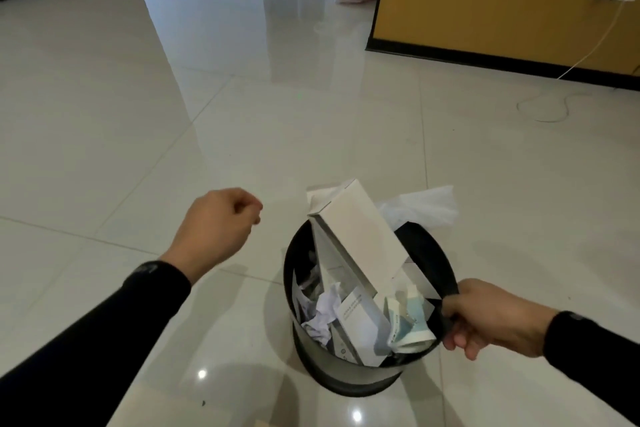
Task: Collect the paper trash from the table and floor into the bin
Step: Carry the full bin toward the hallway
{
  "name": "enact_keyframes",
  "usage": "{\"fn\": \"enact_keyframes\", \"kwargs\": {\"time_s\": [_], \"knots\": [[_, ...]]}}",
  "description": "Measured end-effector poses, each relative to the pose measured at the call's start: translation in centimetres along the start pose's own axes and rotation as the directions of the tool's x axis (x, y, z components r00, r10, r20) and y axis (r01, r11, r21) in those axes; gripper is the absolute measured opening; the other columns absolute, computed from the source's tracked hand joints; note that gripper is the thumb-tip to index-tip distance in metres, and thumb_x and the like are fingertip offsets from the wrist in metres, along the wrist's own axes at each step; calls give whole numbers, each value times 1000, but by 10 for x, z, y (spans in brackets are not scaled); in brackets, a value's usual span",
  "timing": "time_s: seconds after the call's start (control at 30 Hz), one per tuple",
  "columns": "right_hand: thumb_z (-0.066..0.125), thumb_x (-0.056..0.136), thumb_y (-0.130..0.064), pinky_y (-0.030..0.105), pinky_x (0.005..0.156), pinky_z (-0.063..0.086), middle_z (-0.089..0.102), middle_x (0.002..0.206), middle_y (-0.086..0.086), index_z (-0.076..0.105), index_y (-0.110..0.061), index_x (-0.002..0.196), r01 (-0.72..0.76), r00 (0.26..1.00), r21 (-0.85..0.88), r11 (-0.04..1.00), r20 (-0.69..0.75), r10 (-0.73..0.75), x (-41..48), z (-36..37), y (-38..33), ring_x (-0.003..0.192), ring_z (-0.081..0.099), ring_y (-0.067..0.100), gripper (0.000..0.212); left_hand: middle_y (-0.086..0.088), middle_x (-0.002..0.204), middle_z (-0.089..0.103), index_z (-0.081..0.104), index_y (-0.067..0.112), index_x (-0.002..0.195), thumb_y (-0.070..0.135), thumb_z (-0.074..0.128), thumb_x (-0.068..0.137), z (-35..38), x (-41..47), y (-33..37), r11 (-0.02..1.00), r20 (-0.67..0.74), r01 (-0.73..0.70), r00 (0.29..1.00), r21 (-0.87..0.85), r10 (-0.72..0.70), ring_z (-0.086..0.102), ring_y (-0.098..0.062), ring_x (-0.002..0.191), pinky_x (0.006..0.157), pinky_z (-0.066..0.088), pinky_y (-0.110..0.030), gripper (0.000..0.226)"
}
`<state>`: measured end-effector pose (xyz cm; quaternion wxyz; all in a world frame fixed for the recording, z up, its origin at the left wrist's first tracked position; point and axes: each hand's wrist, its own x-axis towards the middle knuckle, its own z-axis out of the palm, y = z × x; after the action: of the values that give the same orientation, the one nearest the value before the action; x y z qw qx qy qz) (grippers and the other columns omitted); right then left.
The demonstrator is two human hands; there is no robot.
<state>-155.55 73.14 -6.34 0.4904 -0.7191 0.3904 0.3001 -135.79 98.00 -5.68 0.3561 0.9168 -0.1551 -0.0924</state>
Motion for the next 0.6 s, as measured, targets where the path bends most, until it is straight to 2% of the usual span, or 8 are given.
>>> {"fn": "enact_keyframes", "kwargs": {"time_s": [0.17, 0.33, 0.5, 0.6], "knots": [[38, 88, 3, 24, 40, 49, 60, 52, 17, 59, 9, 73, 47, 999, 93, 995, -20, -45, -50, -15, -45, 38, 55, 19, 26, 7, 81, 70, 66, 22, 88, 17, 48, 85, -45, -2, 27, 989, 17, 144, 990, -33, -144, 65, -14, 79, 61, 43, -22, 18], [42, 88, 1, 24, 41, 48, 58, 50, 13, 62, 5, 73, 69, 997, 284, 956, -65, -52, -163, -53, -117, 41, 53, 19, 25, 3, 81, 72, 67, 17, 90, 15, 50, 85, -152, -14, 114, 974, 16, 215, 977, -67, -215, 66, -17, 77, 63, 44, -26, 18], [37, 90, 1, 23, 38, 48, 60, 60, 19, 57, 15, 98, 98, 989, 425, 900, -139, -43, -292, -97, -215, 35, 57, 16, 26, 1, 80, 71, 65, 19, 83, 13, 51, 86, -294, -35, 229, 961, 51, 245, 969, -129, -240, 65, -14, 70, 56, 42, -21, 15], [35, 91, 2, 22, 34, 49, 61, 42, 11, 52, 15, 109, 151, 981, 504, 850, -182, -66, -368, -121, -282, 31, 58, 14, 28, 0, 78, 70, 64, 17, 85, 14, 53, 87, -384, -43, 294, 959, 1, 227, 973, -168, -230, 63, -13, 65, 56, 43, -23, 12]]}}
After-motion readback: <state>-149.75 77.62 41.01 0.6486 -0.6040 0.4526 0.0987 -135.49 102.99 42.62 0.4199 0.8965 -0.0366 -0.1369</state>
